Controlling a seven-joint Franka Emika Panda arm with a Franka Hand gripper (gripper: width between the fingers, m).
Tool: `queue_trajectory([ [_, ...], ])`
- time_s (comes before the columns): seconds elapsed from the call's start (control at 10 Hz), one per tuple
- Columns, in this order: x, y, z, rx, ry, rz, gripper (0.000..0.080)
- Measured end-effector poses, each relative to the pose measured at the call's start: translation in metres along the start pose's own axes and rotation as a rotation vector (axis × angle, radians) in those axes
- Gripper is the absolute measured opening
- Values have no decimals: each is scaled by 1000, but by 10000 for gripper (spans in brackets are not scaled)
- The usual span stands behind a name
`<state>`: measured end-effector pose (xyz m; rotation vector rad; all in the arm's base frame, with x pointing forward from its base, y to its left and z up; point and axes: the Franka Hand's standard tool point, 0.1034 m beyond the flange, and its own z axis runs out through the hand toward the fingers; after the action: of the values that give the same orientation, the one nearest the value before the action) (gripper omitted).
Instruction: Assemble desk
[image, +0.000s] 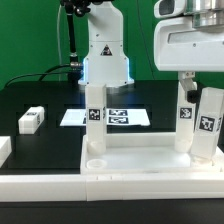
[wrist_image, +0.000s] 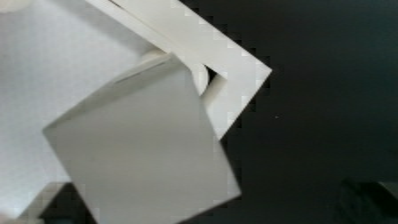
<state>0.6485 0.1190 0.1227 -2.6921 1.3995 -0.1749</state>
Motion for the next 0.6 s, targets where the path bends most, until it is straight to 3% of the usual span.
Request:
queue_trajectory([
  [0.1,-8,6,7,-11,-24,-6,648],
  [0.3,-21,6,5,-51,-69,-19,648],
  [0.5,-17,6,6,-45,-61,0,648],
  [0.6,-18,6,6,-45,-61,17,559],
])
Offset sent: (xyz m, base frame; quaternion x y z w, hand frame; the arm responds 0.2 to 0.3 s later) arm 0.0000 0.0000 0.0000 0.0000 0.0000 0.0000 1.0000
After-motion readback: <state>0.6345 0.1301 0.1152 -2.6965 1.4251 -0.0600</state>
